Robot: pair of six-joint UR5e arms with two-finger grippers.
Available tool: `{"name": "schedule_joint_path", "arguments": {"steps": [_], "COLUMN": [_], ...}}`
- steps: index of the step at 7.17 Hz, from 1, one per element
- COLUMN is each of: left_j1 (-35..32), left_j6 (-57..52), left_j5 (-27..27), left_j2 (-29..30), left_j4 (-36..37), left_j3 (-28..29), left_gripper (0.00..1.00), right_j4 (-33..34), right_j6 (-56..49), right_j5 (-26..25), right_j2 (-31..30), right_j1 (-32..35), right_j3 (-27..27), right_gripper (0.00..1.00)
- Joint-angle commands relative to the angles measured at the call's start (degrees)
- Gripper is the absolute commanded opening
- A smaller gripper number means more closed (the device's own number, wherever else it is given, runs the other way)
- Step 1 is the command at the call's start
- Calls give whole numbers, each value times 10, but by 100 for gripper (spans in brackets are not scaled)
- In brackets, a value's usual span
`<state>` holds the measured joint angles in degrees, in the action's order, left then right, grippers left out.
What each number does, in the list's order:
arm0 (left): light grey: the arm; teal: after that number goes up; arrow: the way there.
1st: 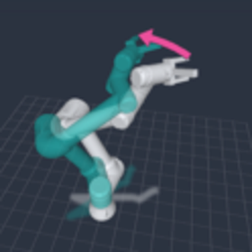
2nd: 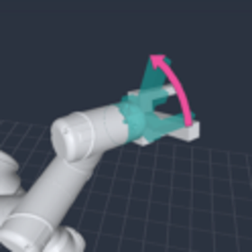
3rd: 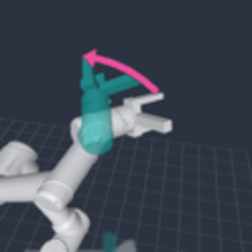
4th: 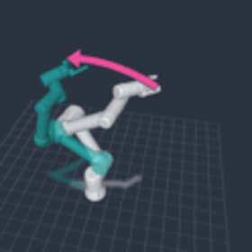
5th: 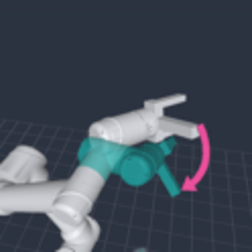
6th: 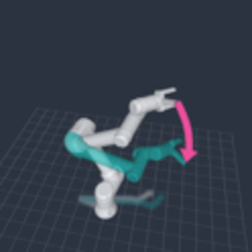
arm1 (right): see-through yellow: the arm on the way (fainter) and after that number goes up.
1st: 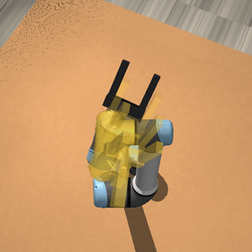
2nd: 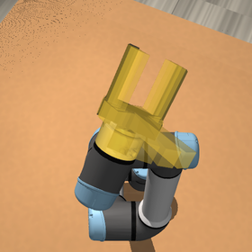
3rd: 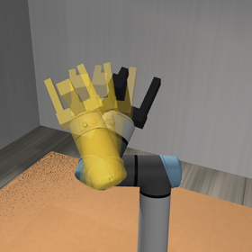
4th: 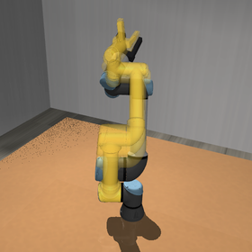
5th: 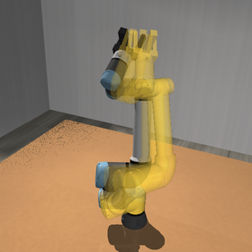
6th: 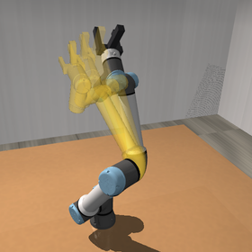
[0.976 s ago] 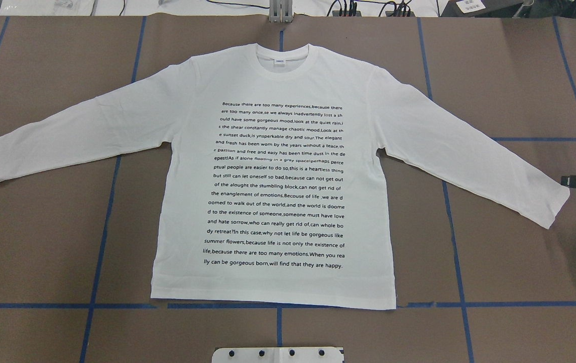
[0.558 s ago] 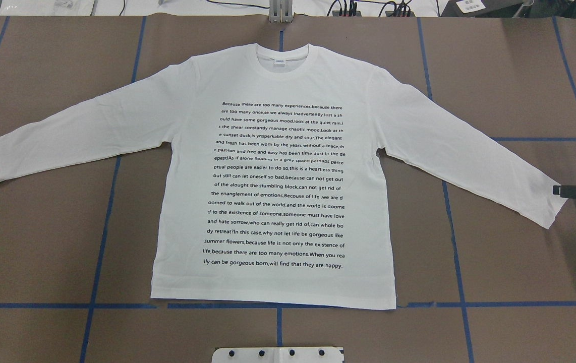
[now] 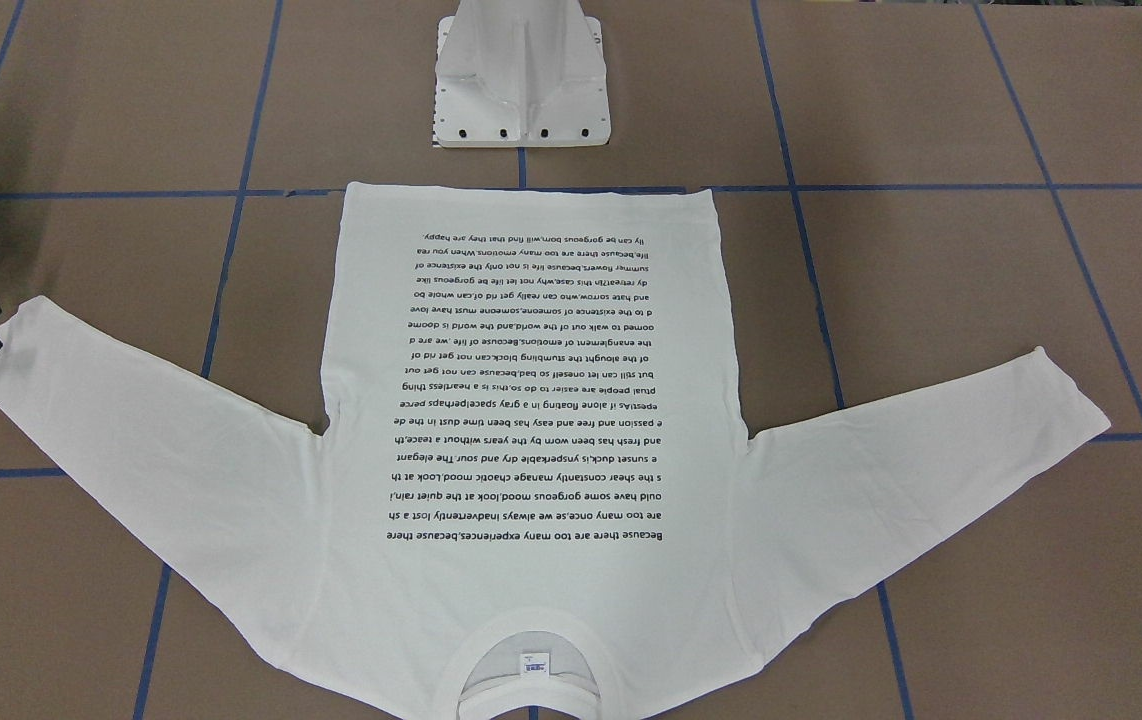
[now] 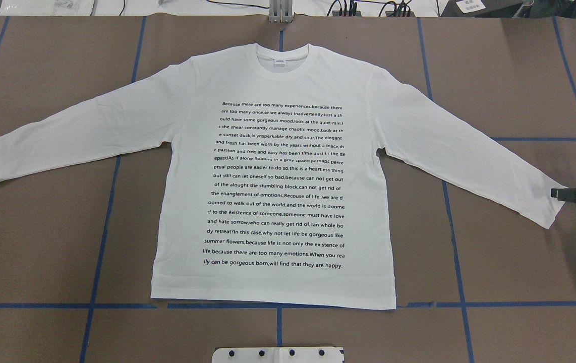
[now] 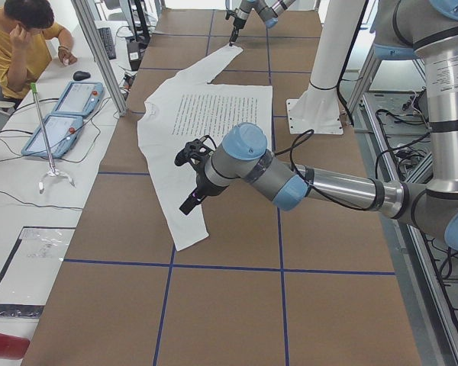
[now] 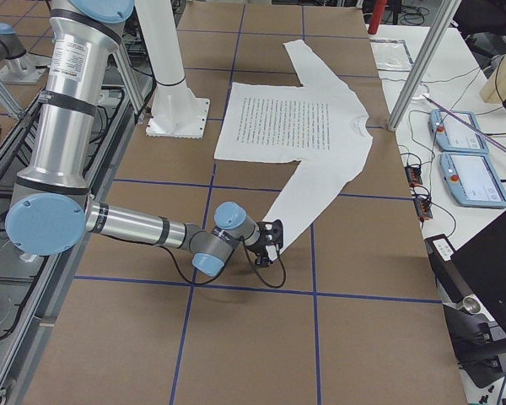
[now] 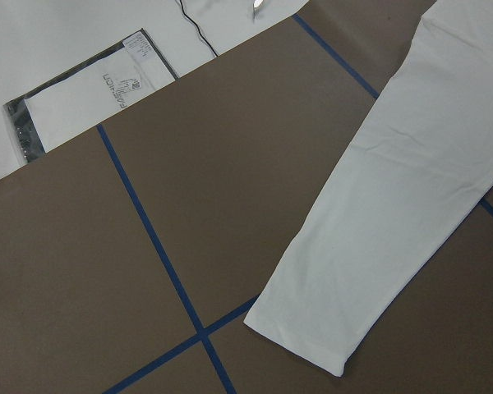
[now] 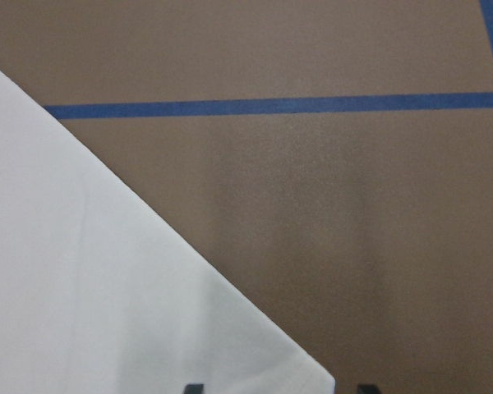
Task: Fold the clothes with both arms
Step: 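Move the right gripper to the cuff of the sleeve nearest it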
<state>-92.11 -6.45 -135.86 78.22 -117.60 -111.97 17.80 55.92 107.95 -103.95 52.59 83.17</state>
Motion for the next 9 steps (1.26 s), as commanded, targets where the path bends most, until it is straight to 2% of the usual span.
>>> {"name": "schedule_joint_path", "arguments": {"steps": [1, 2, 3, 6, 7, 8, 9], "left_j1": [0, 0, 0, 0, 0, 0, 0], "left_j6": [0, -1, -1, -1, -1, -1, -1], "left_j5": [0, 0, 0, 0, 0, 0, 0], "left_j2": [0, 0, 0, 0, 0, 0, 0], "left_j4": [0, 0, 0, 0, 0, 0, 0], "left_j3": [1, 1, 2, 2, 3, 3, 3], "left_gripper": [100, 100, 100, 100, 100, 100, 100], "right_j4": [0, 0, 0, 3, 36, 129, 247], "right_j6": [1, 1, 0, -1, -1, -2, -6], "right_j5": [0, 0, 1, 9, 24, 63, 71], "right_j2": [2, 2, 2, 1, -1, 2, 5], "right_j1": [-1, -1, -1, 1, 15, 49, 61], "right_j3": [1, 1, 3, 16, 60, 133, 224], "right_gripper": [34, 6, 0, 0, 0, 0, 0]}}
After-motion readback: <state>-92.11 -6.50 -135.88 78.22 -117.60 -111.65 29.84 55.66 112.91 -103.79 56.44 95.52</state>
